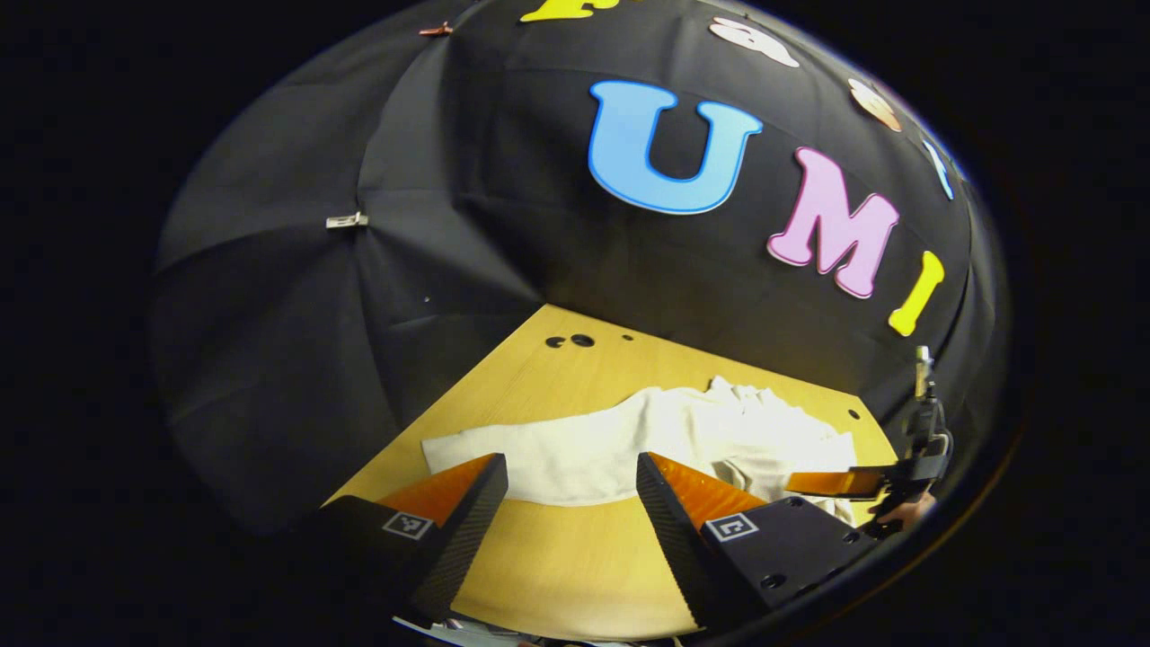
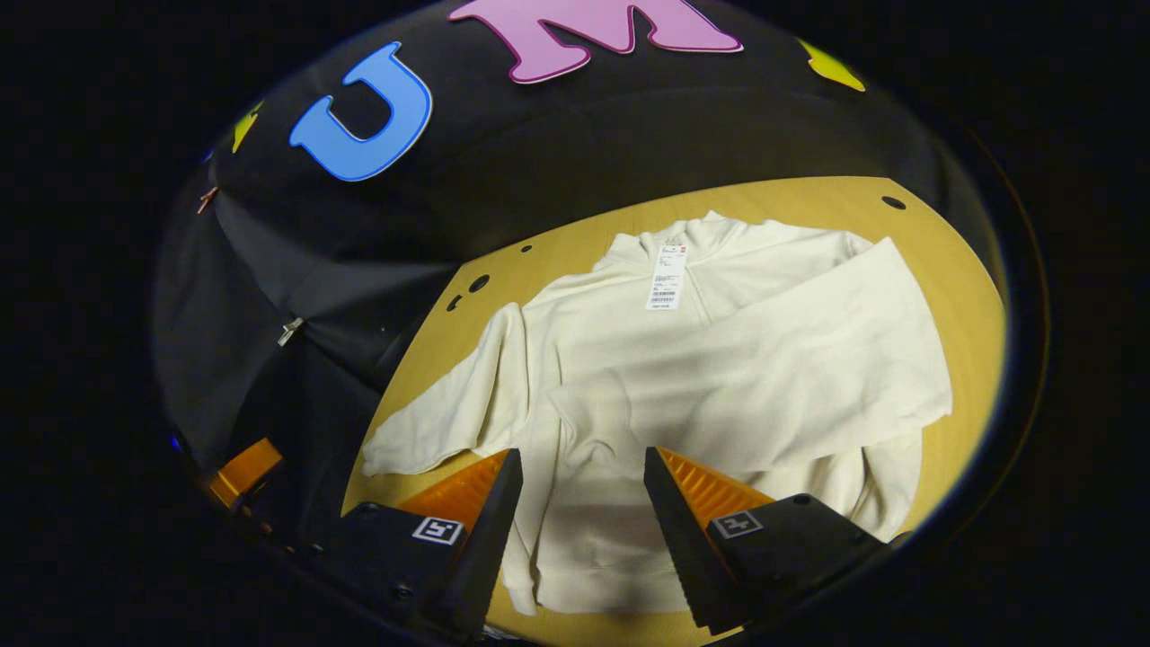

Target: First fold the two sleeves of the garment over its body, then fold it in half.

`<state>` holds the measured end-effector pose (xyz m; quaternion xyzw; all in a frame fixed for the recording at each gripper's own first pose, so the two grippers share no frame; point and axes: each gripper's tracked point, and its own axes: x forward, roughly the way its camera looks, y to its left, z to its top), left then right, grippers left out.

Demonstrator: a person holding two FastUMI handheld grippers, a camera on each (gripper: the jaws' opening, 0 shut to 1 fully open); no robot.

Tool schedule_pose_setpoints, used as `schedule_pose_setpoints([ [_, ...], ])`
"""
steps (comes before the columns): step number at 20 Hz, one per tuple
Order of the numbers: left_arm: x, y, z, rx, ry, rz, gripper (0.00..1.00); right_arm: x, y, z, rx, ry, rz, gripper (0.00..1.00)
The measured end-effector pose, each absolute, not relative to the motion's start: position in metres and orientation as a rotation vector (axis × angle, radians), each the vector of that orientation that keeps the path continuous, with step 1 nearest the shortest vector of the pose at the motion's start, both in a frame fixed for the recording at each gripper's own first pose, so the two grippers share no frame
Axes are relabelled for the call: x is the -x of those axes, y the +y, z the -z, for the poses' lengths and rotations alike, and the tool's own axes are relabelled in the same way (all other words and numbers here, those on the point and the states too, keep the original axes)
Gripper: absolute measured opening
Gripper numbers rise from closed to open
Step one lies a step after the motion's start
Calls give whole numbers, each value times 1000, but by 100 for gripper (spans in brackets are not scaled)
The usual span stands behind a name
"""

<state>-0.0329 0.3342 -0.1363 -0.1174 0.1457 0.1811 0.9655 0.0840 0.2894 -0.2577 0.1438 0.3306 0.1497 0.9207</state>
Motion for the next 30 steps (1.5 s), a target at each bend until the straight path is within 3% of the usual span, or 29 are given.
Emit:
schedule_pose_setpoints([
  [2, 29, 356, 156, 246, 331, -410, 94, -76, 278, 251, -305, 671, -296, 84],
  [3, 27, 365, 166, 254, 348, -429, 89, -73, 271, 248, -310, 669, -292, 84],
  [4, 24, 375, 174, 262, 362, -448, 94, -69, 264, 244, -317, 665, -286, 84],
  [15, -10, 452, 238, 195, 515, -608, 94, -41, 204, 234, -350, 655, -225, 84],
  [30, -15, 472, 282, 266, 637, -687, 99, -36, 157, 238, -362, 670, -190, 84],
])
